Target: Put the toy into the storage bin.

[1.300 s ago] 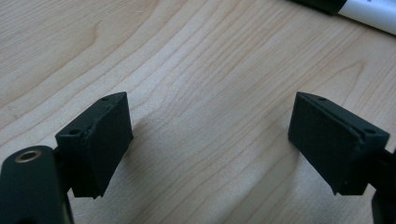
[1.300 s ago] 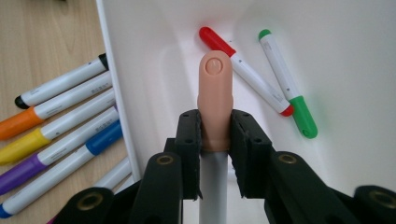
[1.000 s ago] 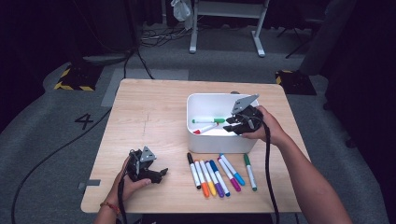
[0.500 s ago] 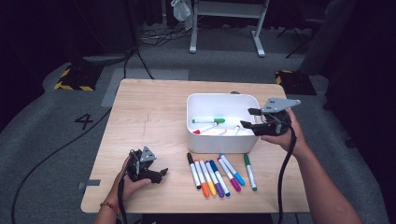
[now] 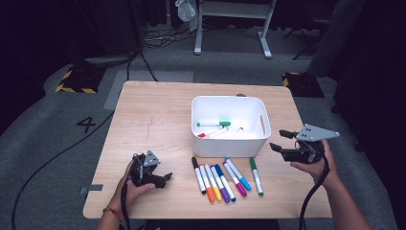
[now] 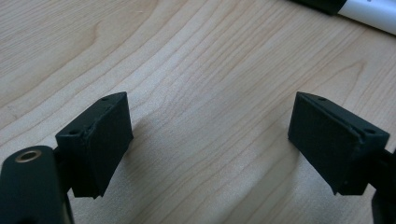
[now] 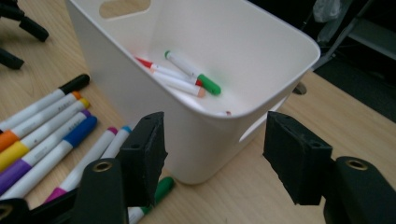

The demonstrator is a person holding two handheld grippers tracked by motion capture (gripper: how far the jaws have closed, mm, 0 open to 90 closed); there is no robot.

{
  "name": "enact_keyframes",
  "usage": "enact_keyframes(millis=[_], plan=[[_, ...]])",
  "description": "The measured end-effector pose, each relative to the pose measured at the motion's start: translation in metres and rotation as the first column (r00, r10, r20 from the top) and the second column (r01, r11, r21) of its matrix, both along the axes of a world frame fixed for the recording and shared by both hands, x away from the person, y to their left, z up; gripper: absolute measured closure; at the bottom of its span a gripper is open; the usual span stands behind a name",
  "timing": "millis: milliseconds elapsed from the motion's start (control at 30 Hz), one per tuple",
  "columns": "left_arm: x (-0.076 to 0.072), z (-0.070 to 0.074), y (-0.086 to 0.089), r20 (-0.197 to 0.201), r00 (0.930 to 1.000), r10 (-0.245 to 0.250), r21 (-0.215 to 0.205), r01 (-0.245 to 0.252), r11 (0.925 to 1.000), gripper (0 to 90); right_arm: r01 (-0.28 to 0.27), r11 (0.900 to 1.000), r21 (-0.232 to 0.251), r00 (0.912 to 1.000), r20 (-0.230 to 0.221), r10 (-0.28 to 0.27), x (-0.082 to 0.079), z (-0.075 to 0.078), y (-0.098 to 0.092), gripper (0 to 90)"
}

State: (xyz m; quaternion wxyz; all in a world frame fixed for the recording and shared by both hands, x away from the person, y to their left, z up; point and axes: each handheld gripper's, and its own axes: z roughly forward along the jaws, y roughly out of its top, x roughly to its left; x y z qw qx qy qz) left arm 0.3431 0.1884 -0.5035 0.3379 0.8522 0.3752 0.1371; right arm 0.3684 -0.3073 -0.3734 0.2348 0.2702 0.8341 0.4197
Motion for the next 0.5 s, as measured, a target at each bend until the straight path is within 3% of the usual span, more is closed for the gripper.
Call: enact_keyframes(millis=[33,67,100,133,167,267,500], plan=[[0.000,0.000,0.000,0.000,1.0000,0.000,0.000,0.000,1.0000,13.7,0.000,1.000,0.000,1.0000,0.000,0.000,0.000,0.000,0.000,39.3],[0.000,0.000,0.000,0.000,1.0000,0.000,0.001,0.000,1.0000,13.7,0.004,1.000,-0.001,0.9995,-0.032,-0.004,-0.003,-0.013,-0.002,38.9],[0.000,0.000,0.000,0.000,1.0000,0.000,0.001,0.000,1.0000,13.7,0.004,1.000,-0.001,0.9995,-0.032,-0.004,-0.003,-0.013,-0.002,38.9],[0.000,0.000,0.000,-0.001,1.0000,0.000,0.000,0.000,1.0000,13.7,0.008,1.000,0.003,0.9980,-0.062,-0.008,-0.004,-0.026,-0.003,38.8],[0.000,0.000,0.000,0.000,1.0000,0.000,0.001,0.000,1.0000,13.7,0.008,1.000,0.003,0.9980,-0.062,-0.008,-0.004,-0.026,-0.003,38.8],[0.000,0.000,0.000,0.000,1.0000,0.000,0.000,0.000,1.0000,13.7,-0.001,1.000,-0.005,0.9923,-0.124,0.000,-0.003,-0.054,0.002,38.8],[0.000,0.000,0.000,0.000,1.0000,0.000,0.000,0.000,1.0000,13.7,-0.008,1.000,-0.014,0.9778,-0.209,0.005,0.002,-0.090,0.016,39.2]])
